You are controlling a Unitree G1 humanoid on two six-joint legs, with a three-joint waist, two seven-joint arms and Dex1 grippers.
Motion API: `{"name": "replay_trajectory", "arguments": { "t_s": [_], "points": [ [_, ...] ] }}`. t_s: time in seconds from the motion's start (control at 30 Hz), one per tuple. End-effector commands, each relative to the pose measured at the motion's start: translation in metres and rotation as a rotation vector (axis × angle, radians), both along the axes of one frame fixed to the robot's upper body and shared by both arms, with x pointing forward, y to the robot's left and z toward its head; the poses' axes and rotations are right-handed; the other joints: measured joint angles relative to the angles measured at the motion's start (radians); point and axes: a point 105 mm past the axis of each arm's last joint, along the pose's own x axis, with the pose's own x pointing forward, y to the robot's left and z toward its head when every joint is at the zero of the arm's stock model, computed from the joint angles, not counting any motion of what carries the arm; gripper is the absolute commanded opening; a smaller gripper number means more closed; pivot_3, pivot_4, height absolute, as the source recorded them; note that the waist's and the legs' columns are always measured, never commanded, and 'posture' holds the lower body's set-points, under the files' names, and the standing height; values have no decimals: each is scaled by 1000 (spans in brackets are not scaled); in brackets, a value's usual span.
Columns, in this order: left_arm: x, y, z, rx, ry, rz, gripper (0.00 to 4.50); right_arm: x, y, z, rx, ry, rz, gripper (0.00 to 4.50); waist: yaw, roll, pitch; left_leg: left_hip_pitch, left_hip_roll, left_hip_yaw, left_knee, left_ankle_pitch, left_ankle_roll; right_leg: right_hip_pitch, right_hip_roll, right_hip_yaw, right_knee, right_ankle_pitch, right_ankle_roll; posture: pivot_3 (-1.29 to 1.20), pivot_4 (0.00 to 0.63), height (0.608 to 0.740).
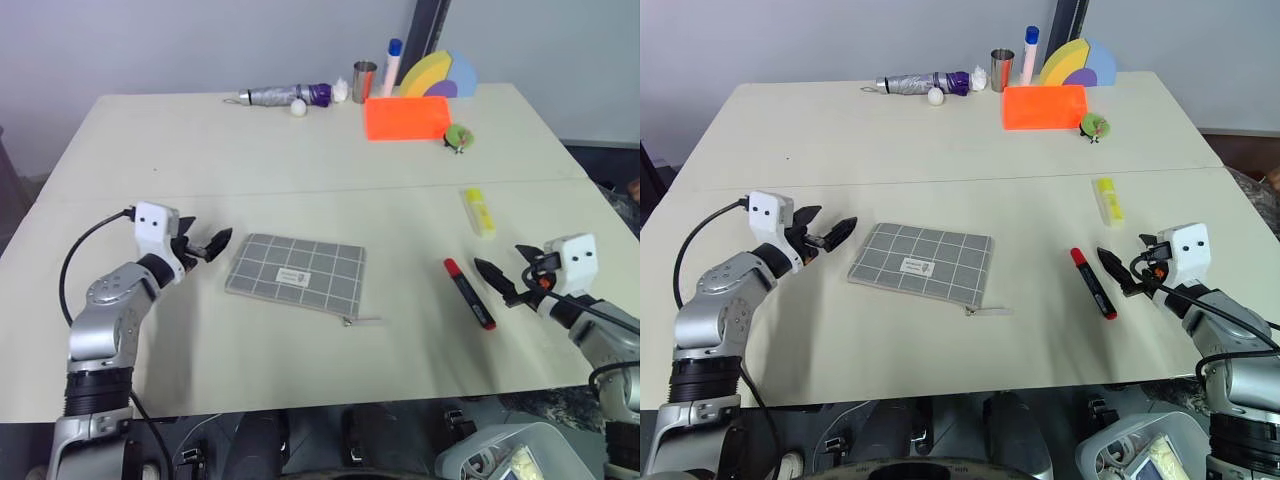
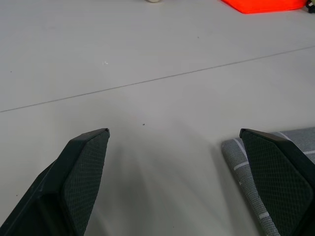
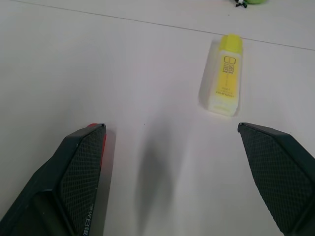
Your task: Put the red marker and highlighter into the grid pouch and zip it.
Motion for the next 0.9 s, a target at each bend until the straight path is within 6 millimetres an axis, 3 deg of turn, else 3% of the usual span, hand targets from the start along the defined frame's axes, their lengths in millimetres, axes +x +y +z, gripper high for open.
{"name": "replay_trajectory", "arguments": {
  "t_s": [0.03,0.33,0.67,0.77,0.9],
  "points": [
    [-2,-1,11,10,-43,-7,4500,5,4,16,-15,-50,16,4462,0,0,0,0,0,0,0,0,0,0,0,0,0,0,0,0,150,740],
    [-3,0,7,11,-38,13,4500,14,28,27,-10,-72,93,4462,0,0,0,0,0,0,0,0,0,0,0,0,0,0,0,0,150,740],
    [-9,2,-2,93,-51,10,4500,21,94,45,30,-115,299,4462,-1,0,0,0,0,0,0,0,0,0,0,0,0,0,0,0,150,740],
    [-9,1,-3,129,-56,-6,4500,19,108,41,33,-93,341,3649,0,0,0,0,0,0,0,0,0,0,0,0,1,0,0,0,150,740],
    [-11,6,-4,225,-68,-44,4500,19,124,26,-8,-33,360,1683,0,0,0,0,0,0,0,0,0,0,-1,0,0,0,0,0,150,740]
  ]
}}
